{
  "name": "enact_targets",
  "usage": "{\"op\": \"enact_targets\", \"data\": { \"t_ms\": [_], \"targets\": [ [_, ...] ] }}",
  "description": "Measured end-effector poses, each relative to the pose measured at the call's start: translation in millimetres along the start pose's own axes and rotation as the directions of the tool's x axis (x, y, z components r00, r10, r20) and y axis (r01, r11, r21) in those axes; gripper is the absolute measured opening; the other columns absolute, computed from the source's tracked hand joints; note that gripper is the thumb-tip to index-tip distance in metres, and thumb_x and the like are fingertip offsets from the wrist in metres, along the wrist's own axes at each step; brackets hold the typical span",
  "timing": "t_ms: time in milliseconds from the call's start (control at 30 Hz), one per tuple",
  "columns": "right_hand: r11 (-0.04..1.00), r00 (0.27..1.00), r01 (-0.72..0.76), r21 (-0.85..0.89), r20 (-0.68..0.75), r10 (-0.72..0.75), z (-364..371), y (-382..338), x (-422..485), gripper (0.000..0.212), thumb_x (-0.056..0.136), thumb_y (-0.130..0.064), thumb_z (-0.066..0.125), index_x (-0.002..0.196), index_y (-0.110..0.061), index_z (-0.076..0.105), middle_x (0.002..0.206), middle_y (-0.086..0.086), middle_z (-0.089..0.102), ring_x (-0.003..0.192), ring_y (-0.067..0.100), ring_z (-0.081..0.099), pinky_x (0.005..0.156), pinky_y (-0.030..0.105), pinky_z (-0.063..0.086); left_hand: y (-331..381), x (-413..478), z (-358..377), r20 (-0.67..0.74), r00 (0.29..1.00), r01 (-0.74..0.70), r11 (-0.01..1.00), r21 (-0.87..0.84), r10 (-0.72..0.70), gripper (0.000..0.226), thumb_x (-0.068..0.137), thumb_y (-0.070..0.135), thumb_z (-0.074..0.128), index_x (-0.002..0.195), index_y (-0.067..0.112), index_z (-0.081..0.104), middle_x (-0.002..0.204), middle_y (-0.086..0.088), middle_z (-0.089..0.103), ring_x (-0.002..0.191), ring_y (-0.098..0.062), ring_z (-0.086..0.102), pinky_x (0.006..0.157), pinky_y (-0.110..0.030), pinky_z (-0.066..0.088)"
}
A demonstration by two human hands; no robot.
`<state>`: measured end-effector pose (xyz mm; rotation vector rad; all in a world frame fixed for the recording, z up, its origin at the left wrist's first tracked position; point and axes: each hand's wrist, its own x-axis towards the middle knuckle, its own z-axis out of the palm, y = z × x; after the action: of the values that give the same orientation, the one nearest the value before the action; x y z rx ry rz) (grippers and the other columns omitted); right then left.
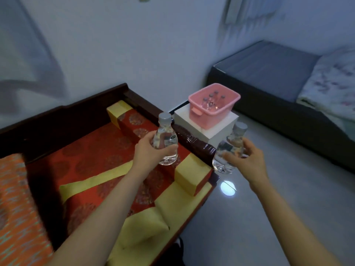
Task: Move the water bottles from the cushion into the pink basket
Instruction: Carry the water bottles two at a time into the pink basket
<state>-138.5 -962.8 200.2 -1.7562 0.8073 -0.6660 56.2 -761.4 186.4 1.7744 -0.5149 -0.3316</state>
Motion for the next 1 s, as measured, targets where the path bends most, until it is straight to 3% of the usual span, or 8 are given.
{"op": "enact_targets", "data": {
  "t_ms": [200, 400, 533, 633, 733, 833, 1000],
  "targets": [
    [0.998, 0.998, -0.015, -0.061, -0.069, 0.011, -33.0, 22.6, 82.9, 0.058, 0.063, -0.018, 0.088, 0.116, -0.024, 0.066, 0.101, -0.005, 0.072, 0.094, 0.019, 0.066, 0.086, 0.046, 0.056, 2.2, 89.1, 81.3, 0.105, 0.994, -0.013, 1.000, 0.013, 0.012, 0.049, 0.053, 0.044, 0.087, 0.095, 0.031, 0.066, 0.084, 0.011, 0.073, 0.079, -0.003, 0.068, 0.071, -0.027, 0.055],
    [0.998, 0.995, -0.032, -0.057, -0.093, 0.027, -54.3, 31.1, 159.3, 0.052, 0.062, -0.018, 0.085, 0.103, -0.041, 0.060, 0.098, -0.012, 0.068, 0.093, 0.012, 0.064, 0.081, 0.037, 0.055, 14.7, 158.5, 143.5, 0.150, 0.989, -0.007, 1.000, 0.010, 0.005, 0.046, 0.055, 0.040, 0.087, 0.095, 0.030, 0.065, 0.085, 0.010, 0.072, 0.078, 0.001, 0.067, 0.071, -0.022, 0.052],
    [0.995, 0.993, -0.072, -0.068, -0.102, 0.065, -81.5, 43.2, 213.0, 0.056, 0.067, -0.015, 0.085, 0.116, -0.026, 0.062, 0.101, -0.013, 0.067, 0.093, 0.009, 0.062, 0.076, 0.028, 0.053, 22.9, 199.0, 188.9, 0.175, 0.984, 0.042, 0.999, 0.011, -0.043, 0.050, 0.058, 0.029, 0.089, 0.102, 0.019, 0.067, 0.091, 0.005, 0.073, 0.085, -0.008, 0.069, 0.081, -0.031, 0.056],
    [0.996, 0.993, -0.067, -0.067, -0.103, 0.060, -102.4, 53.0, 257.1, 0.055, 0.066, -0.015, 0.085, 0.114, -0.026, 0.062, 0.099, -0.015, 0.066, 0.092, 0.006, 0.062, 0.070, 0.021, 0.047, 28.7, 231.1, 220.0, 0.149, 0.988, 0.045, 0.999, 0.026, -0.048, 0.047, 0.060, 0.027, 0.089, 0.100, 0.019, 0.067, 0.091, 0.004, 0.073, 0.085, -0.012, 0.069, 0.081, -0.033, 0.056],
    [0.996, 0.996, -0.060, -0.070, -0.077, 0.055, -122.3, 65.4, 297.4, 0.056, 0.064, -0.016, 0.086, 0.114, -0.027, 0.063, 0.099, -0.013, 0.067, 0.091, 0.005, 0.062, 0.074, 0.024, 0.049, 31.2, 256.1, 251.3, 0.109, 0.991, 0.070, 0.997, 0.019, -0.072, 0.049, 0.059, 0.026, 0.089, 0.102, 0.018, 0.066, 0.093, 0.003, 0.073, 0.087, -0.014, 0.070, 0.082, -0.037, 0.057],
    [0.997, 0.999, -0.041, -0.068, -0.008, 0.041, -148.3, 78.1, 353.6, 0.051, 0.063, -0.017, 0.086, 0.105, -0.035, 0.063, 0.094, -0.014, 0.068, 0.084, 0.000, 0.064, 0.072, 0.021, 0.048, 37.1, 283.8, 291.6, 0.047, 0.995, 0.088, 0.996, 0.013, -0.088, 0.054, 0.057, 0.028, 0.090, 0.105, 0.019, 0.066, 0.093, 0.006, 0.073, 0.085, -0.010, 0.070, 0.084, -0.038, 0.057],
    [0.997, 0.987, -0.009, -0.080, 0.158, 0.022, -185.0, 90.1, 433.9, 0.051, 0.064, -0.015, 0.086, 0.101, -0.039, 0.059, 0.088, -0.016, 0.068, 0.084, -0.004, 0.065, 0.067, 0.016, 0.050, 42.0, 324.8, 348.9, -0.061, 0.986, 0.155, 0.987, 0.043, -0.153, 0.069, 0.057, 0.027, 0.091, 0.119, 0.014, 0.061, 0.110, -0.002, 0.069, 0.102, -0.022, 0.065, 0.092, -0.044, 0.053]
  ]
}}
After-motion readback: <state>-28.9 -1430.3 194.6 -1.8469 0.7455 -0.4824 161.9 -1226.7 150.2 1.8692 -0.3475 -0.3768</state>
